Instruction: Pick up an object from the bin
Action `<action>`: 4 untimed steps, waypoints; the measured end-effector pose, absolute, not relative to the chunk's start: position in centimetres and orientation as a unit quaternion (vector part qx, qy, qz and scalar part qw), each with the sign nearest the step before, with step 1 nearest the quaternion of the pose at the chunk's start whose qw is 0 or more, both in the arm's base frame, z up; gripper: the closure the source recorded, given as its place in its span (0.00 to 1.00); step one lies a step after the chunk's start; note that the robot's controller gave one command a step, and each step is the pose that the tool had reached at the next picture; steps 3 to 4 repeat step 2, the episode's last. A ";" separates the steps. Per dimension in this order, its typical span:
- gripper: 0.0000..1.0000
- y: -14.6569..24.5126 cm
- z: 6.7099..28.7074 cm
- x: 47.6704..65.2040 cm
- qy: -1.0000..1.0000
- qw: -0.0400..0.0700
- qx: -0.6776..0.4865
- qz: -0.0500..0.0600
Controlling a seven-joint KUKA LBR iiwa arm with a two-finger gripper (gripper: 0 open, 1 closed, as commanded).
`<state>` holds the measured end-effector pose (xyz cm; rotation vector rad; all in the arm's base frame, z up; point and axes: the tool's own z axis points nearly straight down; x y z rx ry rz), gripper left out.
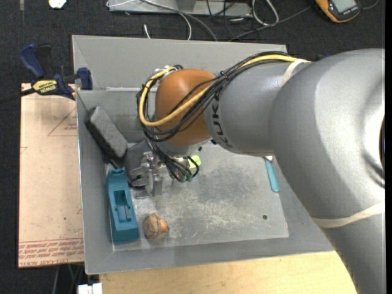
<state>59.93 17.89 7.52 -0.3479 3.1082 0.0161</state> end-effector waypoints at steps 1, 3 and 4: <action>1.00 17.9 7.5 59.9 0.994 0.007 -0.110 0.005; 1.00 17.8 11.4 59.6 0.994 0.003 -0.110 0.004; 1.00 17.8 11.4 59.6 0.994 0.003 -0.110 0.004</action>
Offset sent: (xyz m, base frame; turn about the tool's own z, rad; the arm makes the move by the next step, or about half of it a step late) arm 0.0000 0.0000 0.1257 0.0013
